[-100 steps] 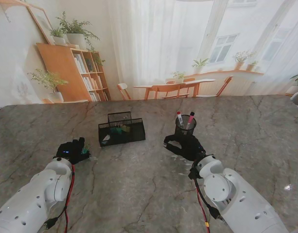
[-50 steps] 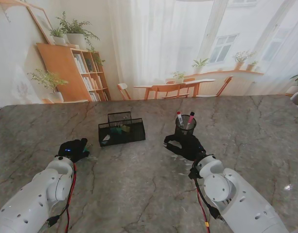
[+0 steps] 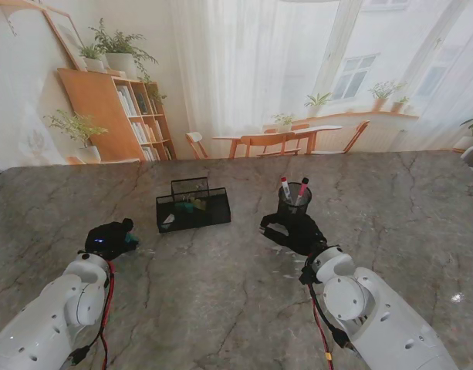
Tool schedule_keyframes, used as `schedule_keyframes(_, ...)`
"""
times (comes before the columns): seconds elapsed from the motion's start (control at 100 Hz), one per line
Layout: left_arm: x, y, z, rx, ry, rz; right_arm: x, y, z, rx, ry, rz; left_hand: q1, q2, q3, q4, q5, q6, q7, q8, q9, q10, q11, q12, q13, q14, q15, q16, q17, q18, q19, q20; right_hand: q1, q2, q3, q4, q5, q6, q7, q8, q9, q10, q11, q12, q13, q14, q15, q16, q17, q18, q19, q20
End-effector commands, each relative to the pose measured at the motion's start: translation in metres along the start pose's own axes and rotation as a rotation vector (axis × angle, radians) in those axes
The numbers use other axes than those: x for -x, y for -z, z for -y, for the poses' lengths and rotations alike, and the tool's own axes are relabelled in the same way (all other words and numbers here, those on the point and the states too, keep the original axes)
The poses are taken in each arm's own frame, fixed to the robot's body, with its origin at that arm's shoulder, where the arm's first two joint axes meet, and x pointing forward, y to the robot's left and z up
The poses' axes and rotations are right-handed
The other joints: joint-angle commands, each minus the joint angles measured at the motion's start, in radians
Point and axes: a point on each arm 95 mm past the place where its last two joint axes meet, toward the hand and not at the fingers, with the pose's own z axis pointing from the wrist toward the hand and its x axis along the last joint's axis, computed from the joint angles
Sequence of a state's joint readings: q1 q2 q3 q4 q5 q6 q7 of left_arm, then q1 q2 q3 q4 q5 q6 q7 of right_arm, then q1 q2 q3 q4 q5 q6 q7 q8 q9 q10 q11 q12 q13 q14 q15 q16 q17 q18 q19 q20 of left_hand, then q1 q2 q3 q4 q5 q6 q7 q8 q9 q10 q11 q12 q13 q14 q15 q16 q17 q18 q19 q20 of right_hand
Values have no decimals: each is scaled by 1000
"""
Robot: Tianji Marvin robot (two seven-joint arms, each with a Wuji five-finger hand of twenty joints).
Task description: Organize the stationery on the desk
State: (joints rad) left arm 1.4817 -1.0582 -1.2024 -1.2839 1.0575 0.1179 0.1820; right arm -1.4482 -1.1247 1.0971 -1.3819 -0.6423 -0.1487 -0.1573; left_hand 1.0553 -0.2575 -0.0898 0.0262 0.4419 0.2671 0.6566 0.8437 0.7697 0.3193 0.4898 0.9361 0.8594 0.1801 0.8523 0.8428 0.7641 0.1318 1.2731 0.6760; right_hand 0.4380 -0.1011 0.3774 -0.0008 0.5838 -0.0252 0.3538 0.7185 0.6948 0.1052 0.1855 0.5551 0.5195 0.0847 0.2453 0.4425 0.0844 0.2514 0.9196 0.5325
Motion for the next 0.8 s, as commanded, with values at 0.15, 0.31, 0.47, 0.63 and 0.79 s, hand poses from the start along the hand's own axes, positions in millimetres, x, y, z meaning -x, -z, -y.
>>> schedule_keyframes(0.15, -6, 9, 19, -79, 43, -41, 1, 1, 2, -13, 0, 2, 191, 24, 198, -19, 92, -47, 179, 50, 54, -96, 113, 61, 19, -82, 31, 16, 24, -130, 43, 30, 5, 30, -18, -17, 19, -2, 6, 20, 5, 6, 18, 11, 0, 2, 1, 1, -16, -1, 9, -10)
schedule_keyframes(0.31, -10, 10, 44, -143, 65, -90, 1, 1, 1, -9, 0, 4, 187, 22, 202, -19, 93, -46, 181, 51, 55, -96, 116, 63, 18, -83, 36, 20, 22, -131, 48, 38, 5, 30, -18, -17, 20, -3, 6, 20, 5, 5, 18, 11, 1, 1, 1, 1, -16, -1, 9, -10)
schedule_keyframes(0.47, -18, 2, 71, -190, 93, -143, 0, 1, 1, -1, -7, 7, 184, 21, 205, -20, 93, -46, 182, 53, 56, -98, 120, 65, 20, -83, 41, 25, 23, -129, 53, 46, 5, 30, -18, -17, 20, 0, 6, 20, 5, 6, 18, 12, 0, 1, 0, 1, -17, -1, 9, -10)
schedule_keyframes(0.63, -28, -18, 98, -214, 117, -192, 1, 2, 0, 10, -17, 13, 184, 22, 208, -21, 94, -47, 182, 56, 56, -99, 120, 66, 20, -85, 42, 27, 25, -130, 53, 51, 5, 29, -18, -17, 21, -1, 6, 20, 5, 6, 18, 11, -1, 2, 0, 0, -17, 0, 9, -10)
schedule_keyframes(0.79, -41, -41, 118, -225, 143, -220, 2, 3, 0, 18, -25, 18, 182, 22, 209, -21, 93, -47, 180, 59, 55, -99, 121, 68, 19, -87, 43, 29, 23, -131, 54, 56, 5, 29, -19, -17, 21, 0, 6, 20, 5, 6, 18, 11, 0, 2, 0, 1, -16, -1, 9, -10)
